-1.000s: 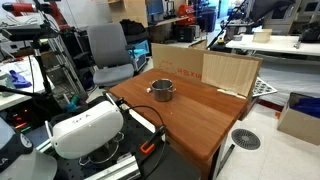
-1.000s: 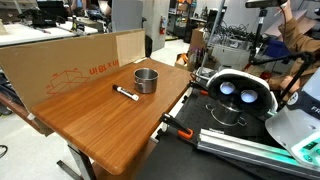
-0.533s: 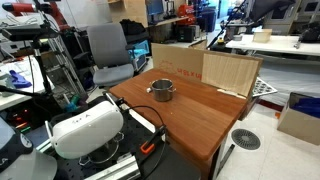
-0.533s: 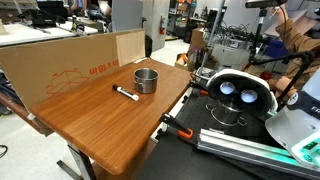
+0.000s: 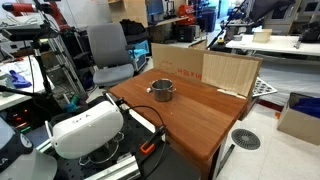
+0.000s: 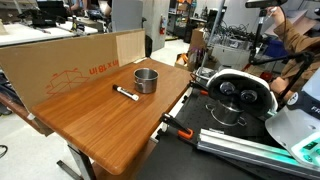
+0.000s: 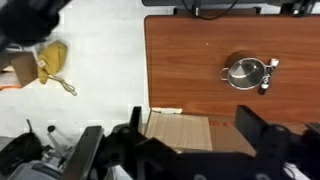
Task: Pick the marker and put it in the pot
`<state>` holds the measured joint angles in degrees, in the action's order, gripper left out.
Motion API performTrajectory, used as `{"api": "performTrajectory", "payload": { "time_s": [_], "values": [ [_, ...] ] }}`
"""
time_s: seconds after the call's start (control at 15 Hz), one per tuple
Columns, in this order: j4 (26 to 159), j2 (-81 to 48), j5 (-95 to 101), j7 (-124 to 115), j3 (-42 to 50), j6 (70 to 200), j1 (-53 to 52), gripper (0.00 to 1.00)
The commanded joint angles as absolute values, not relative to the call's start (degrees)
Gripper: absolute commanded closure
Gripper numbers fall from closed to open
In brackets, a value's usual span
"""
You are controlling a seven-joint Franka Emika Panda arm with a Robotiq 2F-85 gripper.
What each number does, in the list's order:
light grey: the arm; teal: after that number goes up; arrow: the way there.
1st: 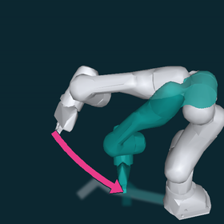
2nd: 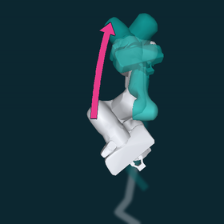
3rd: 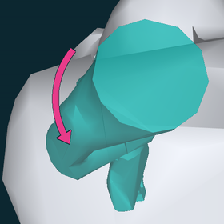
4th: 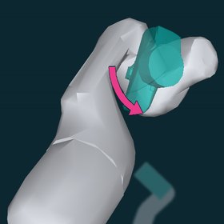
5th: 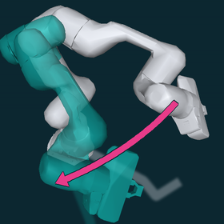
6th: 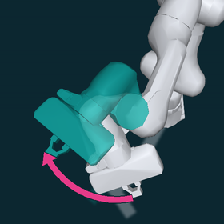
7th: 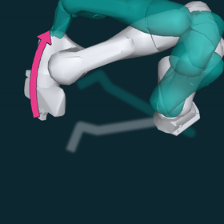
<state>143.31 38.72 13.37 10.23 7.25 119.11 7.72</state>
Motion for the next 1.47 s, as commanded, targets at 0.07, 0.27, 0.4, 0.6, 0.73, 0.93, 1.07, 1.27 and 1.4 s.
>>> {"api": "performTrajectory", "payload": {
  "time_s": [0.07,0.27,0.4,0.6,0.73,0.93,1.07,1.27,1.4],
  "values": [
    [143.2,38.7,13.6,10.0,7.6,118.9,7.3,0.00],
    [143.3,38.0,13.6,8.1,6.7,119.9,7.4,0.00],
    [143.1,37.3,13.2,6.8,6.2,120.0,7.0,0.00],
    [142.8,36.1,12.9,6.0,5.4,120.5,6.0,0.00],
    [142.4,34.7,12.7,6.3,4.7,121.5,4.8,0.00],
    [141.5,31.2,12.7,6.1,3.4,124.3,3.0,0.00],
    [140.9,28.8,12.7,5.5,2.3,126.9,2.0,0.00],
    [139.2,24.1,12.4,3.1,0.2,129.3,0.8,0.00],
    [137.5,20.7,12.6,2.1,-1.2,130.2,0.0,0.00]
  ]
}}
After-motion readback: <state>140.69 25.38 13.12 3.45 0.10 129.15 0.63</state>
